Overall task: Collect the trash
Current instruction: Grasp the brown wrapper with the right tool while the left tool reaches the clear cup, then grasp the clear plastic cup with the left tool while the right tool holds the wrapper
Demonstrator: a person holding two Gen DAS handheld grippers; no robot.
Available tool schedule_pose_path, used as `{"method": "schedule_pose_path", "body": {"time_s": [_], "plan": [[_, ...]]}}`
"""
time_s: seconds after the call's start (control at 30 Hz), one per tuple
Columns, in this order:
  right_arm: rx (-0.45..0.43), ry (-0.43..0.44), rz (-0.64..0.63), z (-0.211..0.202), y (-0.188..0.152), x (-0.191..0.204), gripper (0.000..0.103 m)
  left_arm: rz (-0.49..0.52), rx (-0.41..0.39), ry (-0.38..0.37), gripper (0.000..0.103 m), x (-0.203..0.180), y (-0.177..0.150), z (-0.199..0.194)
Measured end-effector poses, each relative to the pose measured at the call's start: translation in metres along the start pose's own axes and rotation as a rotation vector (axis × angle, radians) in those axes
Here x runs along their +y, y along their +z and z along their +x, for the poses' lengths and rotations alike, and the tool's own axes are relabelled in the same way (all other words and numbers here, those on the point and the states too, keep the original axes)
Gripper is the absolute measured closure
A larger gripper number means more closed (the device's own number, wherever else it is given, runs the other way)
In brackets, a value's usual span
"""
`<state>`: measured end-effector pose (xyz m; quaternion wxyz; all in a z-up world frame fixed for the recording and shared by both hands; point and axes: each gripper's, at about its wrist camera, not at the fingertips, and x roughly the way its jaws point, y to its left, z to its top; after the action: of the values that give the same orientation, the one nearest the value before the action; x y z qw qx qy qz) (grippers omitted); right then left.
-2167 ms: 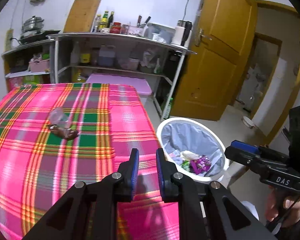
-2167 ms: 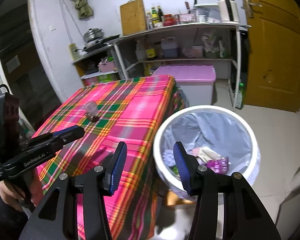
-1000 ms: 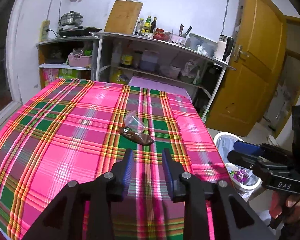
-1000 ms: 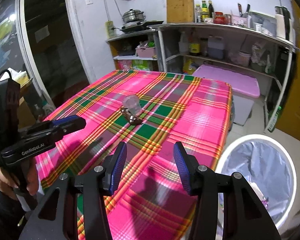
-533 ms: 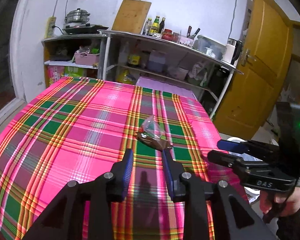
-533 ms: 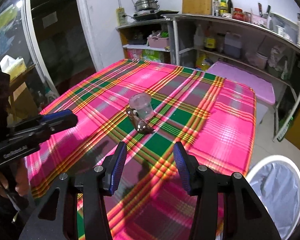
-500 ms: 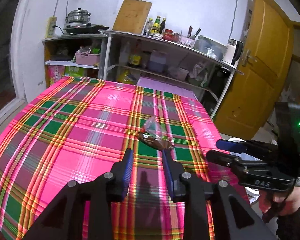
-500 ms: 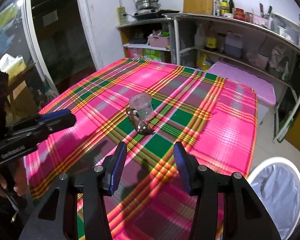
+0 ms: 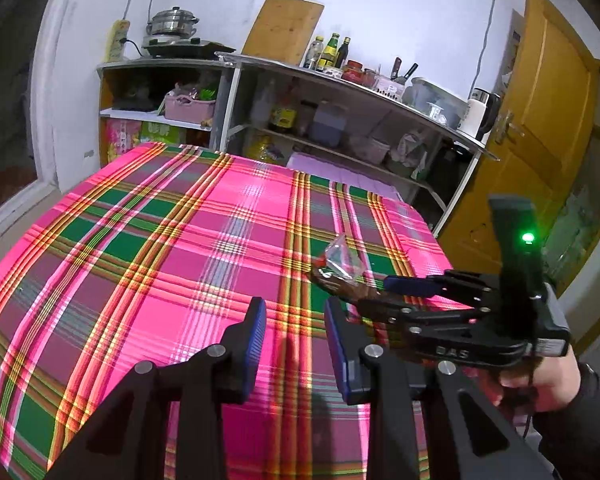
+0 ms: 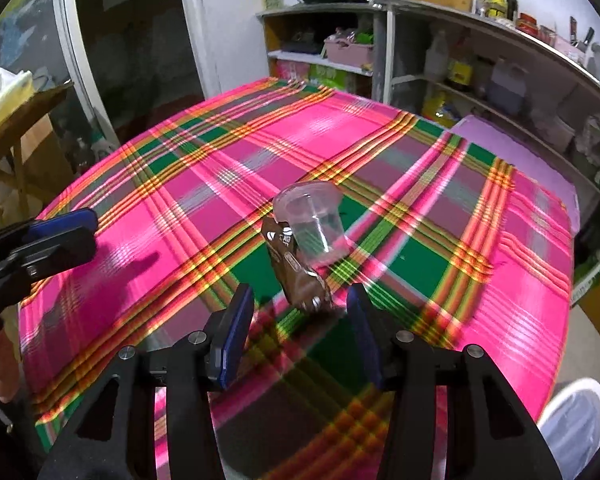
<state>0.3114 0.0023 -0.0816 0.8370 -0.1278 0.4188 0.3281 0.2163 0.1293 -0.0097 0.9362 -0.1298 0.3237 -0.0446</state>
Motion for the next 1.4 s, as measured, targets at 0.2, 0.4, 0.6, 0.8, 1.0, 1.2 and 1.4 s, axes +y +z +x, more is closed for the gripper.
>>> {"method": "schedule_pose_path", "body": {"time_s": [0.2,0.4,0.6,0.8,1.0,1.2,1.4], "plan": [[0.019,-0.011,-0.031,0.014,0.004,0.004,0.073,-0.019,0.003,0.006,0.073,0.012,0.003,0.006],[0.006,0.026,-0.024,0.001,-0.004,0.006,0.078,-0.028,0.002,-0.001,0.073,0.01,0.006,0.01],[-0.06,0.038,0.005,-0.036,-0.02,0.007,0.078,-0.013,0.009,-0.011,0.073,-0.001,0.007,0.013],[-0.137,-0.006,0.092,-0.082,-0.041,-0.019,0.078,0.009,0.015,-0.034,0.071,-0.023,0.015,0.02],[-0.163,-0.06,0.216,-0.11,-0.069,-0.062,0.078,0.057,0.024,-0.08,0.055,-0.056,0.025,0.039],[-0.165,-0.08,0.276,-0.122,-0.089,-0.085,0.078,0.147,0.072,-0.102,0.055,-0.093,0.029,0.079],[-0.175,-0.084,0.309,-0.129,-0.103,-0.101,0.078,0.215,0.146,-0.105,0.054,-0.115,0.032,0.124]]}}
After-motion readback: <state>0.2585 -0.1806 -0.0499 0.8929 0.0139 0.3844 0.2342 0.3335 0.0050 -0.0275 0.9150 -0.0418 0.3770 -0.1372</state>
